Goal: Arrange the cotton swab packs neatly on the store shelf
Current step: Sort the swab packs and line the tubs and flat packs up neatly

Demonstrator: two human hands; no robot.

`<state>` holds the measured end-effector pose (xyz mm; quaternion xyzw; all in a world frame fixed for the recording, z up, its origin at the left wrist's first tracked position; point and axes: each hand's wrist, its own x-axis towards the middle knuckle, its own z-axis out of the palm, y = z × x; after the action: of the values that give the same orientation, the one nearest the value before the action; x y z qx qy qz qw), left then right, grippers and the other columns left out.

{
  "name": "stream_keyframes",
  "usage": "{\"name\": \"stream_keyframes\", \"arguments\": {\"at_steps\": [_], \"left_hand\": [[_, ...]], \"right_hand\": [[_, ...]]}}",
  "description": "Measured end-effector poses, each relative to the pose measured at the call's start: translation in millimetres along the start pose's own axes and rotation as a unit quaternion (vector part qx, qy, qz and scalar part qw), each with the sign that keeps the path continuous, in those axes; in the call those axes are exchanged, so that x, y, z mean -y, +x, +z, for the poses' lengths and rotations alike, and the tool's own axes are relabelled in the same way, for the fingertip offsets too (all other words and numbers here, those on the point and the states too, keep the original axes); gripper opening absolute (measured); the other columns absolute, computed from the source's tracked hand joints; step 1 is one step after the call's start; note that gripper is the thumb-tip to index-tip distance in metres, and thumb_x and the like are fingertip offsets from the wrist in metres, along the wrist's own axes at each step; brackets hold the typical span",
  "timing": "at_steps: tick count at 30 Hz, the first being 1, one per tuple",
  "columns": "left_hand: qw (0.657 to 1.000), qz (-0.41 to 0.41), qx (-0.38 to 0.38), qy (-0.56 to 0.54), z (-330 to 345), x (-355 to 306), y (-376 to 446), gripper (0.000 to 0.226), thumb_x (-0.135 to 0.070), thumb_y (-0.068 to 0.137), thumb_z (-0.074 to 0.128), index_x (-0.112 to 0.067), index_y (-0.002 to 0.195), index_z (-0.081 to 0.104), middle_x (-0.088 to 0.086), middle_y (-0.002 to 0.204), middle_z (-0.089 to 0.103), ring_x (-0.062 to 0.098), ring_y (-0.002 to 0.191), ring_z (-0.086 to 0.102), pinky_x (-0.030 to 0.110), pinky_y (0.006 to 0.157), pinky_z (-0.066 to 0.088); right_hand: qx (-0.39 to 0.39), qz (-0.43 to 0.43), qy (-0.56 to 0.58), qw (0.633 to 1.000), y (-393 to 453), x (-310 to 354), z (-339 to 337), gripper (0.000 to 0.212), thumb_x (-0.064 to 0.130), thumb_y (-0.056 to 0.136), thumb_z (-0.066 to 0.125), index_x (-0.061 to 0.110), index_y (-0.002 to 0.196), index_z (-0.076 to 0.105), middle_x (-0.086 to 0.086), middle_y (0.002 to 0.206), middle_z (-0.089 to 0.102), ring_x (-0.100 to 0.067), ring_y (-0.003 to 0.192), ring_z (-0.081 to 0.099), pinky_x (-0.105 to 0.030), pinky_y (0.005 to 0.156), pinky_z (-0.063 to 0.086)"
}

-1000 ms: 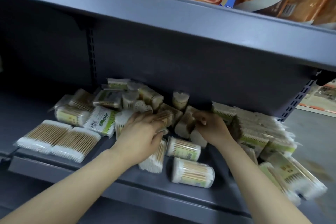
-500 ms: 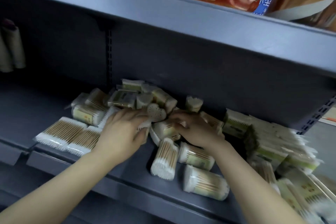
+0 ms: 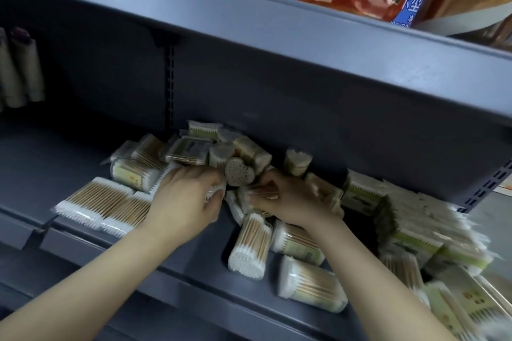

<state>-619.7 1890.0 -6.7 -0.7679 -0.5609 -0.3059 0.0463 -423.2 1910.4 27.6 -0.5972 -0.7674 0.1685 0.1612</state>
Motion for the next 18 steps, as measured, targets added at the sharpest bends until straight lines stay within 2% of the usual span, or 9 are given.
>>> {"name": "stream_keyframes", "arguments": {"at_steps": [3,6,10,14,18], "left_hand": [[1.0,-0.009,0.003,-0.004,0.3,-0.3,-0.9,0.036,-0.039,0.074,0.04,-0.019,0.087,0.067,-0.001,0.086,0.069,0.028,0.076,0.064,0.035,0.07,0.047],[1.0,-0.019,-0.005,-0.011,0.7,-1.8,-1.5,0.036,-0.039,0.074,0.04,-0.019,0.086,0.067,-0.001,0.086,0.069,0.029,0.076,0.064,0.035,0.07,0.046],[1.0,-0.026,-0.007,-0.013,1.5,-3.0,-1.7,0.038,-0.039,0.074,0.038,-0.019,0.088,0.068,0.0,0.089,0.068,0.03,0.08,0.063,0.032,0.07,0.042],[0.999,-0.032,-0.017,-0.014,2.9,-3.2,-0.1,0.042,-0.04,0.075,0.036,-0.018,0.088,0.069,0.002,0.09,0.068,0.03,0.082,0.062,0.03,0.07,0.038],[0.999,-0.032,-0.039,-0.009,2.5,-9.1,1.7,0.037,-0.037,0.074,0.038,-0.018,0.082,0.069,0.002,0.083,0.067,0.031,0.075,0.062,0.031,0.066,0.04]], "right_hand": [[-0.004,0.014,-0.027,1.0,2.3,2.9,1.8,0.046,0.052,0.076,0.064,0.019,0.107,0.053,0.002,0.111,0.057,-0.017,0.101,0.055,-0.024,0.073,0.034],[-0.009,0.022,-0.022,0.999,5.0,1.9,3.9,0.039,0.048,0.075,0.063,0.021,0.102,0.053,0.001,0.108,0.057,-0.017,0.098,0.054,-0.026,0.071,0.036],[-0.034,0.029,0.032,0.998,4.8,-3.5,2.0,0.036,0.041,0.072,0.065,0.024,0.102,0.056,0.003,0.104,0.059,-0.016,0.096,0.056,-0.027,0.075,0.044],[-0.058,0.023,0.053,0.997,2.3,-10.7,-12.1,0.027,0.039,0.073,0.064,0.029,0.097,0.056,0.006,0.101,0.058,-0.014,0.097,0.055,-0.027,0.075,0.042],[-0.12,0.027,0.064,0.99,3.6,-24.0,-27.5,0.022,0.033,0.074,0.065,0.023,0.093,0.059,0.002,0.103,0.057,-0.018,0.105,0.052,-0.037,0.094,0.042]]}}
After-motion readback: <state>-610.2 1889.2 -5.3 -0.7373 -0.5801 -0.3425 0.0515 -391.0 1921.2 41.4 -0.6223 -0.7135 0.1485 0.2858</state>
